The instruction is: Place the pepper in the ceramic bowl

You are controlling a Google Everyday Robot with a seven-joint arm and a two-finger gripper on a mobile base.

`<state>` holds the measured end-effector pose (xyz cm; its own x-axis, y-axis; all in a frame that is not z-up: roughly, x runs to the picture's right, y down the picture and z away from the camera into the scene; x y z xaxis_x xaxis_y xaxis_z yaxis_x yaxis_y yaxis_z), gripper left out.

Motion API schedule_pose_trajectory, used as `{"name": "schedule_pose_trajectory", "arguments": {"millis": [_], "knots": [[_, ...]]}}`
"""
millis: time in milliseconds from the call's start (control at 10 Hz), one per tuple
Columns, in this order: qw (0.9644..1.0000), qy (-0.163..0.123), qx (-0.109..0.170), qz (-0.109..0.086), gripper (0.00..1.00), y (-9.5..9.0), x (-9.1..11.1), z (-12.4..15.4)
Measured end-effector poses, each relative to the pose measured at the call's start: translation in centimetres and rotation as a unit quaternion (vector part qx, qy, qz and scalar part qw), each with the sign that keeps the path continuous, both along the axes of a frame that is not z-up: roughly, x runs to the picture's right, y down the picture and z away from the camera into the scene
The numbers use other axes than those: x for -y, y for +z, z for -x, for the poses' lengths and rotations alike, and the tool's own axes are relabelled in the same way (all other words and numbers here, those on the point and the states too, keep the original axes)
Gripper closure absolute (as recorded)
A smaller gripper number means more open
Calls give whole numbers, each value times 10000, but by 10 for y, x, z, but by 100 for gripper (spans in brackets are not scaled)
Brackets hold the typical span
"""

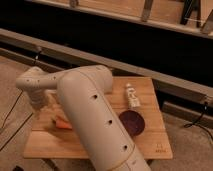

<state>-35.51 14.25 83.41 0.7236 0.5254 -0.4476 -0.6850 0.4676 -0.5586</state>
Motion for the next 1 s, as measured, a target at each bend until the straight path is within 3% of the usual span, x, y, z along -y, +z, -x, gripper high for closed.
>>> {"name": "schedule_pose_trajectory", "arguments": {"millis": [500,1000], "knots": [[9999,-116,35,42,35,-1,-2,-2],[9931,-1164,-6,157,35,6,-15,-33]]}}
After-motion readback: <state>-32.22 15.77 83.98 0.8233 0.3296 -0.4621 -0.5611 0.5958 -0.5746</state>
